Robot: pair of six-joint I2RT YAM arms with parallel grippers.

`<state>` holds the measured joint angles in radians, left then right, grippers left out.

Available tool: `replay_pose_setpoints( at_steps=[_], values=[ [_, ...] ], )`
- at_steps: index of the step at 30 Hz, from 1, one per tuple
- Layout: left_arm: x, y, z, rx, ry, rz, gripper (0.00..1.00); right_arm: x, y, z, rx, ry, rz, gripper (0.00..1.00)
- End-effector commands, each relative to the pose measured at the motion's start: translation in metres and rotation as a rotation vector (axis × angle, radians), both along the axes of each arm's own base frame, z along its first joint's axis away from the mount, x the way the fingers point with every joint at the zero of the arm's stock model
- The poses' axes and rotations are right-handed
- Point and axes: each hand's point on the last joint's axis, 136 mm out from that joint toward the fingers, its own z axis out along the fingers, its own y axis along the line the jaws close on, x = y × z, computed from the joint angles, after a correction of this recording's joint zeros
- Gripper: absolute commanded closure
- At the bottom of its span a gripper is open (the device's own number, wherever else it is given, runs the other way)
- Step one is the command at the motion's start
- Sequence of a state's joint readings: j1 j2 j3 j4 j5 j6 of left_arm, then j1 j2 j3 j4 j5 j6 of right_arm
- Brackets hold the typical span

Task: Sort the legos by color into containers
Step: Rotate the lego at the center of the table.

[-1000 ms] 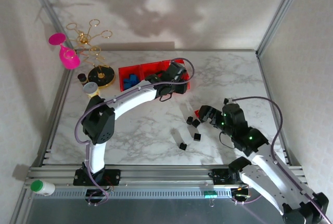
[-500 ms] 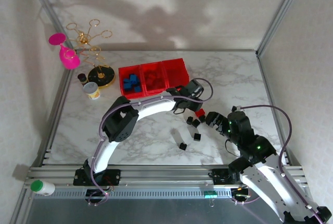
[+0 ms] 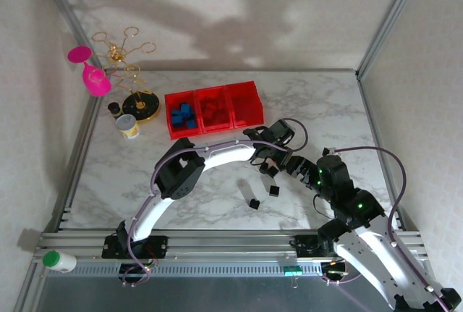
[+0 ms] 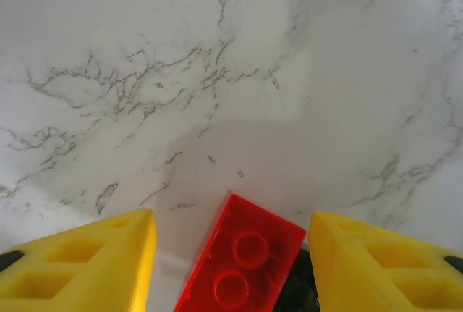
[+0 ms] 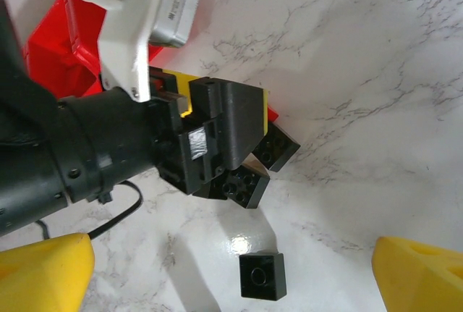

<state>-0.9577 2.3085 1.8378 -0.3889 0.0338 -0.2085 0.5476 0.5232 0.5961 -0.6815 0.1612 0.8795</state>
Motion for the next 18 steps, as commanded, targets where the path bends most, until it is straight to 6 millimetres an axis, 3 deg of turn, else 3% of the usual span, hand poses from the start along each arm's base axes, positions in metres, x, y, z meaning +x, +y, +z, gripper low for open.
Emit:
replay_pose_setpoints(
  at_steps=[1, 8, 18],
  values=[
    [0.006, 0.003, -0.009, 0.051, -0.005, 0.010, 0.42, 0.002, -0.002, 0.008, 0.009, -0.026, -0.016, 0.01],
    [0.009, 0.006, -0.021, 0.086, 0.006, 0.022, 0.42, 0.002, -0.002, 0.006, 0.008, -0.022, -0.014, 0.01],
    [0.007, 0.024, -0.019, 0.089, 0.055, 0.049, 0.40, 0.003, -0.001, 0.006, 0.009, -0.027, -0.009, 0.01]
  ],
)
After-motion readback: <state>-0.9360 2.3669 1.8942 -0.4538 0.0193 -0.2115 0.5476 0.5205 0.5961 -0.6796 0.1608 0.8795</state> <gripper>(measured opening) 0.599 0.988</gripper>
